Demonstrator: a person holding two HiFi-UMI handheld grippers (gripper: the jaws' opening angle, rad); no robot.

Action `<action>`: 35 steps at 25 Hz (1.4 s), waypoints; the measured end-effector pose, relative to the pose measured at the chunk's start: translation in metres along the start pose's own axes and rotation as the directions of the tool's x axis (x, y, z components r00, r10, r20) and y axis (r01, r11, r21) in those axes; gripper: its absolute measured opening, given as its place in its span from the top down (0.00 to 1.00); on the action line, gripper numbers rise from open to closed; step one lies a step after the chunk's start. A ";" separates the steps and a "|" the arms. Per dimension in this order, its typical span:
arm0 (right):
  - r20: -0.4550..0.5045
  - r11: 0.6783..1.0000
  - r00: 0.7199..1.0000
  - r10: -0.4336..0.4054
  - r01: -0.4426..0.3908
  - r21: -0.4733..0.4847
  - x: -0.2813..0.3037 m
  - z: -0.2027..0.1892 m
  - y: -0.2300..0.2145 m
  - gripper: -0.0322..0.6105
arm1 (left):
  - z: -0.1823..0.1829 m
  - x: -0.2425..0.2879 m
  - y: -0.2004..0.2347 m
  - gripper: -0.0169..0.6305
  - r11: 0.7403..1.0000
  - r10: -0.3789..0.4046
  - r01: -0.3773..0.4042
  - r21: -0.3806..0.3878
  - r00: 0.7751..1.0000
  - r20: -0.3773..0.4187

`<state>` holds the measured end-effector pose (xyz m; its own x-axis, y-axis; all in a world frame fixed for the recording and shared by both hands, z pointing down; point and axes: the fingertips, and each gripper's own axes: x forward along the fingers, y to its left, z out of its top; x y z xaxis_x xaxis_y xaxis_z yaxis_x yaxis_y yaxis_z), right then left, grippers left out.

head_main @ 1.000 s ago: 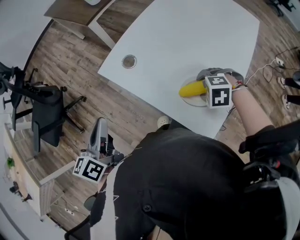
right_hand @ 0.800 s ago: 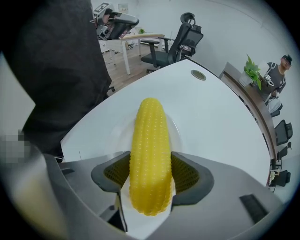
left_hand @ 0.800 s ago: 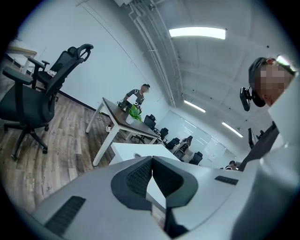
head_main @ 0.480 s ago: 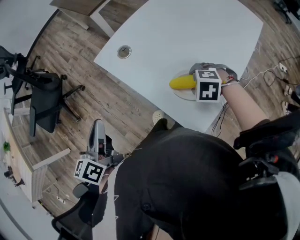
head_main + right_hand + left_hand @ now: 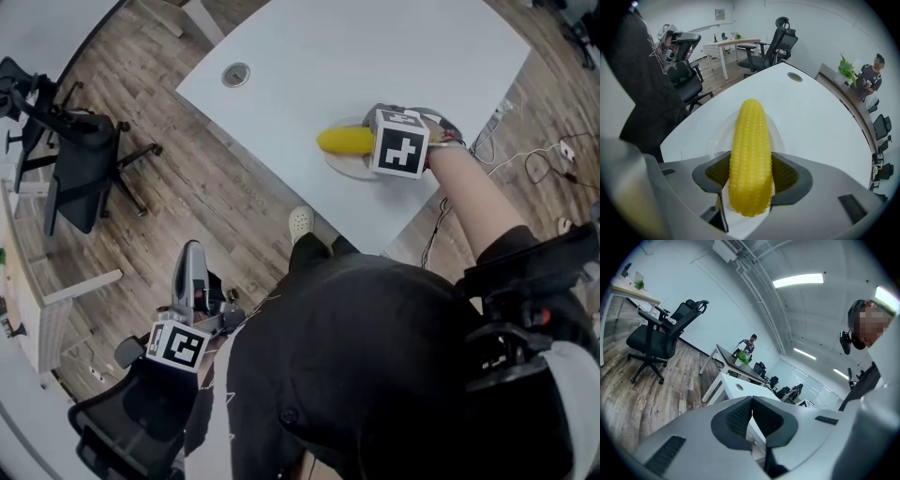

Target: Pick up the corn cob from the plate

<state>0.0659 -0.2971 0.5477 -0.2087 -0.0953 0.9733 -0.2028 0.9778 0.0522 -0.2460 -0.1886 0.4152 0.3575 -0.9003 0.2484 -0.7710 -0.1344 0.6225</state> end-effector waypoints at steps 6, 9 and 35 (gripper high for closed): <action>0.045 1.000 0.998 -0.031 0.031 0.005 -0.002 -0.002 -0.001 0.57 | -0.025 -0.040 -0.013 0.95 0.998 0.064 -0.062 -0.023 0.996 0.065; 0.061 1.000 0.998 -0.028 0.028 0.007 -0.004 -0.002 0.000 0.57 | -0.033 -0.067 -0.014 0.95 0.993 0.110 -0.104 -0.060 0.988 0.105; 0.270 0.973 0.941 -0.206 0.168 0.157 -0.031 0.001 0.011 0.56 | -0.027 -0.141 -0.021 0.95 0.981 0.193 -0.175 -0.086 0.935 0.298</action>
<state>0.0694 -0.2836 0.5176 -0.4125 -0.3415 0.8445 -0.3829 0.9062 0.1794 -0.2659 -0.0472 0.3873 0.0281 -0.9910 0.1309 -0.7733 0.0615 0.6310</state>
